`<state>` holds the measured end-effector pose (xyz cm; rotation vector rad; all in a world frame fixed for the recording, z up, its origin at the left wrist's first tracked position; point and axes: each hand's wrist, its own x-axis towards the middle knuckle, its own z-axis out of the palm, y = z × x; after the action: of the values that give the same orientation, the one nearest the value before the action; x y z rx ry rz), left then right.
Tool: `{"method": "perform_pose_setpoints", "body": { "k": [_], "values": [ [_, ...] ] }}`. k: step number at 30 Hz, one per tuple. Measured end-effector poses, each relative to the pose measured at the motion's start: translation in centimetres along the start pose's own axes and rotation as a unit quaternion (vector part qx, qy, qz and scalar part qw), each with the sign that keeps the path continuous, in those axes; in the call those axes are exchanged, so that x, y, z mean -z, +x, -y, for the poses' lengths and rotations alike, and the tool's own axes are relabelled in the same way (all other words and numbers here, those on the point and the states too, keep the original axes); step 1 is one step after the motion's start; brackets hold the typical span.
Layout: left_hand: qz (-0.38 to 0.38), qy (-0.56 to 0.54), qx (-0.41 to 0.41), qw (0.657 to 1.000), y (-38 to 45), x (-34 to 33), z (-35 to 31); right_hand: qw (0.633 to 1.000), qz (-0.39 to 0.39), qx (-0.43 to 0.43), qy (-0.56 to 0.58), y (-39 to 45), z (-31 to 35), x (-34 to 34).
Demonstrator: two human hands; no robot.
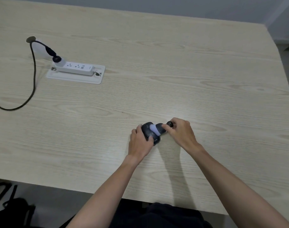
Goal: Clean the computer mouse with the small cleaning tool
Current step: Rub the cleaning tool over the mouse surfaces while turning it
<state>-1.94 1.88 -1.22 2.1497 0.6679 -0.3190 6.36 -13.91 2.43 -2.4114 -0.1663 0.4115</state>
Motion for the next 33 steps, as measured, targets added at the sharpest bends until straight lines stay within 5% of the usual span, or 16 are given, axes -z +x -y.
{"method": "perform_pose_setpoints", "body": {
  "k": [4, 8, 13, 18, 22, 28, 33],
  "values": [
    [-0.012, 0.049, 0.021, 0.999, -0.5, -1.4, -0.7, 0.999, -0.046, -0.009, -0.001, 0.3, -0.1, 0.1],
    [-0.044, 0.077, 0.022, 0.996, -0.1, -2.1, -1.0, 0.999, 0.002, 0.018, 0.045, 0.3, 0.4, -0.2],
    [-0.029, 0.066, 0.015, 0.997, 0.4, -1.6, -0.9, 0.998, -0.032, 0.024, -0.04, 0.9, 0.0, 0.3],
    [0.005, 0.056, -0.009, 0.998, 0.5, -0.7, -0.1, 0.997, 0.016, 0.006, 0.076, 1.5, -0.1, 0.3],
    [0.011, 0.075, -0.035, 0.997, 0.4, -0.2, 0.5, 1.0, -0.004, 0.001, -0.016, 1.4, -0.8, 0.0],
    [0.016, 0.088, -0.052, 0.995, 0.3, 0.1, 1.2, 0.995, 0.009, -0.029, 0.091, 1.3, -0.5, -0.4],
    [0.028, 0.081, -0.05, 0.995, 0.4, 0.3, 1.1, 0.999, -0.029, -0.02, -0.025, 1.4, -0.5, -0.2]
  ]
}}
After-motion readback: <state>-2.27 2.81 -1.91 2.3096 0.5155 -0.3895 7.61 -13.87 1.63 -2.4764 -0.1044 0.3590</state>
